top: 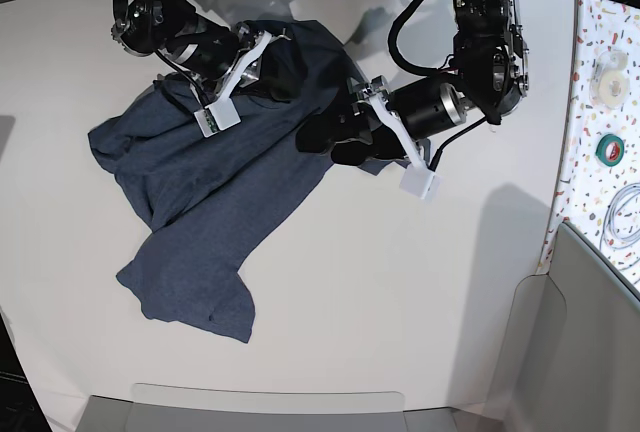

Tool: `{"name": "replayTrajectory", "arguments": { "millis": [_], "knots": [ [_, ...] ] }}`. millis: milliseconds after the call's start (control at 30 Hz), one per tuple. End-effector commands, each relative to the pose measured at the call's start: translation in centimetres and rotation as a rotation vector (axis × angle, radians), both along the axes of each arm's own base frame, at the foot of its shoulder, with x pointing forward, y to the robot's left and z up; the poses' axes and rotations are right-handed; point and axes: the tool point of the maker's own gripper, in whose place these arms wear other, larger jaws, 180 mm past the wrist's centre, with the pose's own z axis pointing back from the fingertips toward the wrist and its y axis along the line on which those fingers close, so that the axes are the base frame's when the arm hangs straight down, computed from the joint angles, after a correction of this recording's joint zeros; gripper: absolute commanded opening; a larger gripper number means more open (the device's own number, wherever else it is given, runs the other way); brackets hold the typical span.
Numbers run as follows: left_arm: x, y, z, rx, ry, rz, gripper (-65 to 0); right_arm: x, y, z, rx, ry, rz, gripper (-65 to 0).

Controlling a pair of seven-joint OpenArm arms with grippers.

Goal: Layout the t-shirt on the table in an organized manner, then fold the t-shirt properly
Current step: 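Hold the shirt with both grippers and pull the fold toward the left arm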

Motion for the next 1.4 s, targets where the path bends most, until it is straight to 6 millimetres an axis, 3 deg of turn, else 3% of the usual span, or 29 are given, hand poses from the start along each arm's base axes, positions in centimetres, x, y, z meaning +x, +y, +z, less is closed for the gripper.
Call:
{"name": "replayTrajectory", "arguments": {
  "millis": [0, 800, 933, 1033, 1133, 1367],
  "knots": [
    [0.3, -0.2, 1.1, -0.023, -0.035, -0.001, -17.6, 0.4, 0.3, 1.1, 0.024, -0.042, 0.005, -63.4],
    [-0.4, 0.3, 0.1, -0.023, 0.004, 0.016, -17.6, 0.4, 0.4, 1.3, 0.028, -0.051, 0.011, -63.6],
    [-0.2, 2.1, -0.6, -0.028, 0.031, 0.089, -17.6, 0.4, 0.4, 1.3, 0.029, -0.051, 0.011, -63.6],
    [-0.3, 2.0, -0.5, -0.043, 0.035, 0.099, -17.6, 0.4, 0.4, 1.3, 0.028, -0.048, 0.007, -63.6],
    [-0.7, 0.5, 0.2, -0.075, 0.026, 0.064, -17.6, 0.2, 0.9, 1.3, 0.029, -0.044, 0.022, -63.6],
    [-1.0, 0.3, 0.1, -0.061, 0.025, 0.043, -17.6, 0.2, 0.8, 1.2, 0.028, -0.039, 0.018, -63.5]
  ]
}}
